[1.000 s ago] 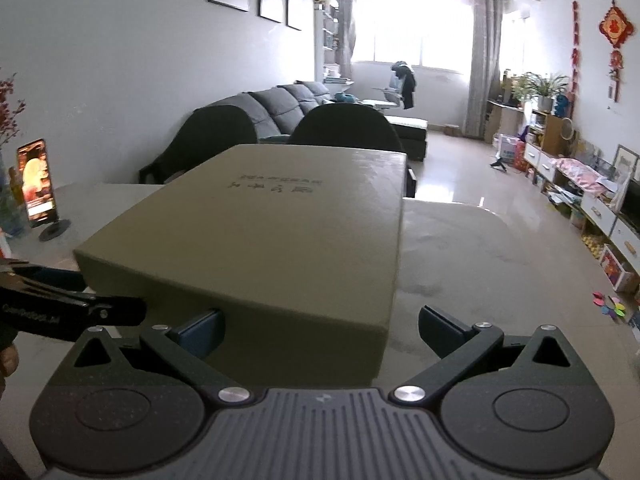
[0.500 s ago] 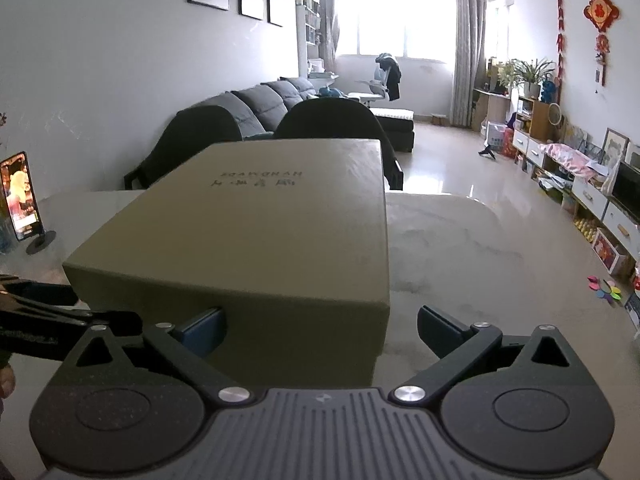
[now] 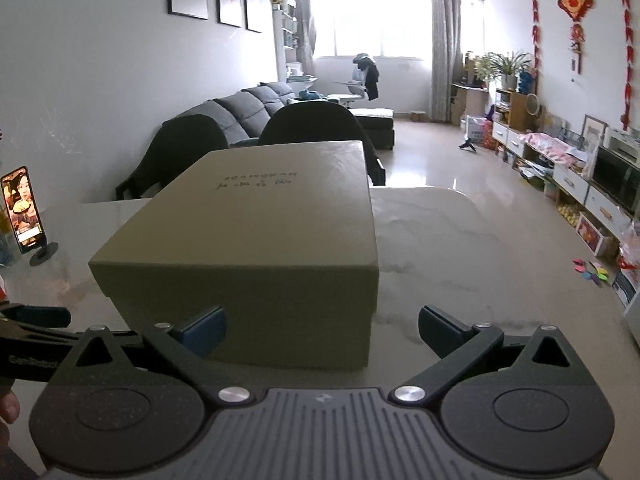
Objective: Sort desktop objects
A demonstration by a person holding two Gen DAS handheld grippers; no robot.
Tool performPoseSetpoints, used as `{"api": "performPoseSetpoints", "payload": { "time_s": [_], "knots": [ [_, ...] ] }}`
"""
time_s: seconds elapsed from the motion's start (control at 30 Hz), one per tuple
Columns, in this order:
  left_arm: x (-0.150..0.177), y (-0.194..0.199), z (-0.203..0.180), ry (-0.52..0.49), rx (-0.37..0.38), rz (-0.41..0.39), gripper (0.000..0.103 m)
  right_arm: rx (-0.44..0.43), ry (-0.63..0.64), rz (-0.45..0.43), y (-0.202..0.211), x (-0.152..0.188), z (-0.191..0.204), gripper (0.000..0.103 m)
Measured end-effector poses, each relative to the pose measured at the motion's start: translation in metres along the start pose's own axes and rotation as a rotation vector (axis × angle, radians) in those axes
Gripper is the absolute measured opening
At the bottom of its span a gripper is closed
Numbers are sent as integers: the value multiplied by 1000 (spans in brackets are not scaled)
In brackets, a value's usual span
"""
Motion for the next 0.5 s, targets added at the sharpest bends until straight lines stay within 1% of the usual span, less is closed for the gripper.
{"api": "performPoseSetpoints", "payload": {
  "time_s": [0.17, 0.27, 0.37, 0.5],
  "knots": [
    [5, 6, -4, -9, -30, -19, 103, 32, -36, 2, 14, 5, -1, 102],
    [9, 10, -8, -13, -48, -31, 103, 68, -53, 4, 21, 7, -6, 103],
    [13, 14, -10, -9, -56, -36, 103, 105, -58, 8, 32, 14, -1, 103],
    [18, 17, -12, -4, -79, -38, 103, 122, -65, 13, 40, 23, 2, 103]
  ]
}}
Point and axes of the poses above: each gripper's, at about its wrist camera, not at the fingertips, and y roughly against the way its jaws point, z to its left, x to its underside, the point moved 8 cm from there along -y, roughly the way its jaws point, and after that the axes turned 15 degrees about y, right-handed, at the moved point
